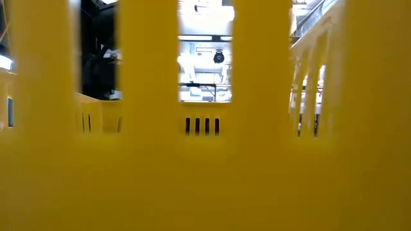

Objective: Pick & Place Travel size toiletries
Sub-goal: Put the dark blue shave butter bottle into the center black bin

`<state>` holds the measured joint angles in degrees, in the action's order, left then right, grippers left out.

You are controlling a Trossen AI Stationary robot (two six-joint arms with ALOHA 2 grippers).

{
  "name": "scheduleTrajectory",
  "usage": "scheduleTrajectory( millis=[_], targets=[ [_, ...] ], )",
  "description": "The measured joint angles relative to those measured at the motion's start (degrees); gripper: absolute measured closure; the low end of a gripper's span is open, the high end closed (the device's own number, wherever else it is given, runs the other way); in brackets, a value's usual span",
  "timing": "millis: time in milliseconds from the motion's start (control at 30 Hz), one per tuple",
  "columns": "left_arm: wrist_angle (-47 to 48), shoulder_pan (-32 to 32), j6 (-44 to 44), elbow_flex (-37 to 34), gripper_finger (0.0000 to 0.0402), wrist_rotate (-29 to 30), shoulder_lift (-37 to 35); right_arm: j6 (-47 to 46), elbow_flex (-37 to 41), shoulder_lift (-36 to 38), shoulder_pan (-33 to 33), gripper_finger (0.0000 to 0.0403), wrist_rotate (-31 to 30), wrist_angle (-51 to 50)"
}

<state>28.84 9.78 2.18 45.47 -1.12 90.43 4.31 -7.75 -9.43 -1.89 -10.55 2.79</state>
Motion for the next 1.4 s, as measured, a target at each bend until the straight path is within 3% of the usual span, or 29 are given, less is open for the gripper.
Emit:
scheduleTrajectory(
  millis=[533, 1400],
  targets=[
    [-0.4, 0.0, -0.4, -0.1, 0.0191, 0.8, 0.1, 0.0, 0.0, 0.0, 0.0, 0.0401, 0.0, 0.0],
    [-0.8, 0.0, -0.5, -0.1, 0.0236, 3.0, 0.2, 0.0, 0.0, 0.0, 0.0, 0.0401, 0.0, 0.0]
  ],
)
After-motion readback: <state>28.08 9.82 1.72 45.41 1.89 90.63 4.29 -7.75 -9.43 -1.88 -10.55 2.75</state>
